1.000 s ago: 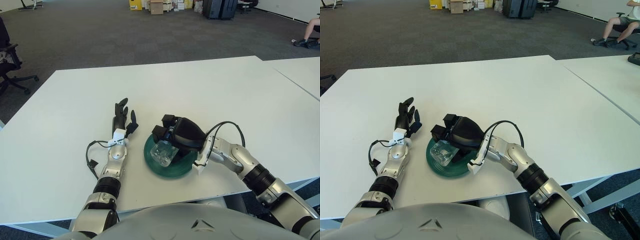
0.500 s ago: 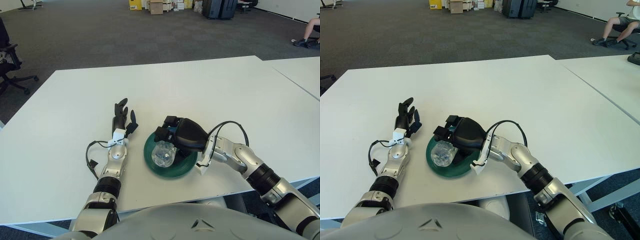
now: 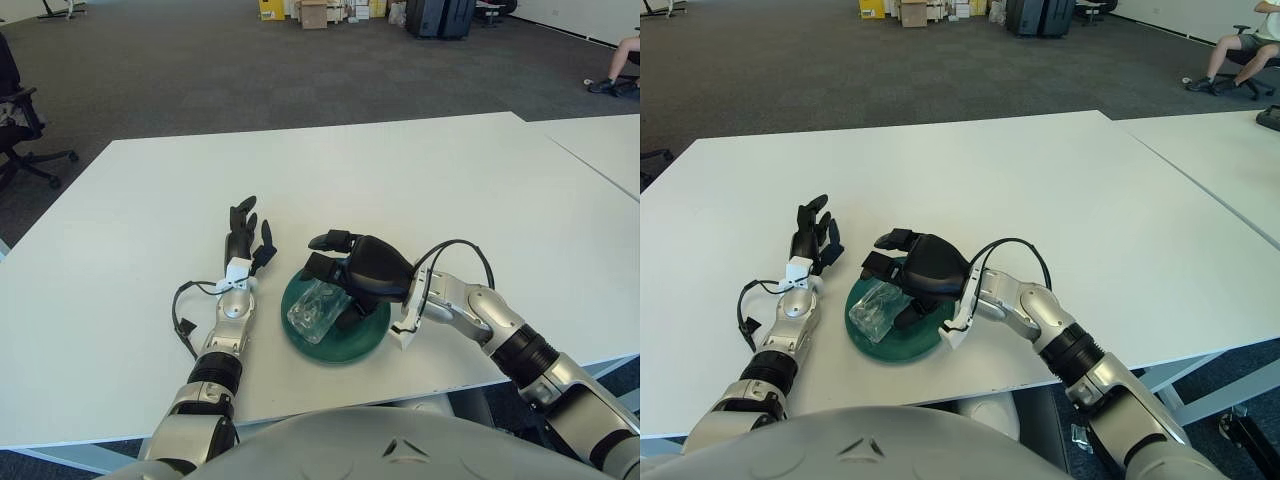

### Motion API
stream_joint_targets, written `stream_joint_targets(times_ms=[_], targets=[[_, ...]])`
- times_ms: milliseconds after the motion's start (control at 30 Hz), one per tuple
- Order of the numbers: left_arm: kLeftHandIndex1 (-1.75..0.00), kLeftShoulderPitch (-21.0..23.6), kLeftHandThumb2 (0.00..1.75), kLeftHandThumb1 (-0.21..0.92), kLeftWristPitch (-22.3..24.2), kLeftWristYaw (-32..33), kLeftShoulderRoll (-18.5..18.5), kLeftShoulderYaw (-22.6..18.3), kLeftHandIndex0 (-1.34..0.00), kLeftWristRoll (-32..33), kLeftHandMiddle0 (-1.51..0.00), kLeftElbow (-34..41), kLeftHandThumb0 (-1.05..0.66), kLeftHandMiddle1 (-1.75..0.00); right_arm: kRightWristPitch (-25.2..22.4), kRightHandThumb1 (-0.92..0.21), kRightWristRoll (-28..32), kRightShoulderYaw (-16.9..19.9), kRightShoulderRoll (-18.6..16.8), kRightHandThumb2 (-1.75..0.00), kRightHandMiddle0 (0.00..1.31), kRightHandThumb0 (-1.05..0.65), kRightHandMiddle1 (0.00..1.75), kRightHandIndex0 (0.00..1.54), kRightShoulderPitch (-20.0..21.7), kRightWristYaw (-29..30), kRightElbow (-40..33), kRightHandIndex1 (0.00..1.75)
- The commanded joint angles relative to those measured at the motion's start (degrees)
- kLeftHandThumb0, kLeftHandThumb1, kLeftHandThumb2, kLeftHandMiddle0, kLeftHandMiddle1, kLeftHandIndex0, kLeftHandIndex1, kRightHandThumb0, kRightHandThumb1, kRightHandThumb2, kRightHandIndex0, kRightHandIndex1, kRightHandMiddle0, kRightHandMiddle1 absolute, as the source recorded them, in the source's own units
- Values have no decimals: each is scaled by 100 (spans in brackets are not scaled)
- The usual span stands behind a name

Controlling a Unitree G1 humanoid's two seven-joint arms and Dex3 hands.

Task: Put the bottle into the plate.

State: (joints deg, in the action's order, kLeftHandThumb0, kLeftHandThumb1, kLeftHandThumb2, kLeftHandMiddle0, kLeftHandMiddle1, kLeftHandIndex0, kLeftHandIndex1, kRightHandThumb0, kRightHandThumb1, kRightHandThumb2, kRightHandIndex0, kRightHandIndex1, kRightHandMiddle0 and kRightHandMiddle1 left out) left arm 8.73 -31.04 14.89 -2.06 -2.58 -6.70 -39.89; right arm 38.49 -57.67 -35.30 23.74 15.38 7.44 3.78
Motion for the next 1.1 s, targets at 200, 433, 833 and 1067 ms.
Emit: stream_joint_targets(times_ms=[200,433,833,1067], targets=[[-89,186,88,92,-112,14,-55,-46,0,-12,-44,-93,-70,-2,-42,-92,38,114,49,-83,0,-86,100,35,126,-66,-72,17],[-88,124,90,92,-119,68,-102,14,0,-166,-43,-10,-70,-2,-89,-92,147,228,40,-84,0,-86,99,36,151,-152,-211,16],[-86,-4,91,92,-29,-51,-161,42,0,-212,-41,135,-71,-1,-134,-92,1021,873,-35,-78,0,-85,103,44,333,-407,-559,18],[-85,48,92,92,-6,-122,-189,7,0,-157,-39,42,-72,0,-284,-92,1925,1251,-350,-72,2,-85,106,48,556,-481,-321,19]])
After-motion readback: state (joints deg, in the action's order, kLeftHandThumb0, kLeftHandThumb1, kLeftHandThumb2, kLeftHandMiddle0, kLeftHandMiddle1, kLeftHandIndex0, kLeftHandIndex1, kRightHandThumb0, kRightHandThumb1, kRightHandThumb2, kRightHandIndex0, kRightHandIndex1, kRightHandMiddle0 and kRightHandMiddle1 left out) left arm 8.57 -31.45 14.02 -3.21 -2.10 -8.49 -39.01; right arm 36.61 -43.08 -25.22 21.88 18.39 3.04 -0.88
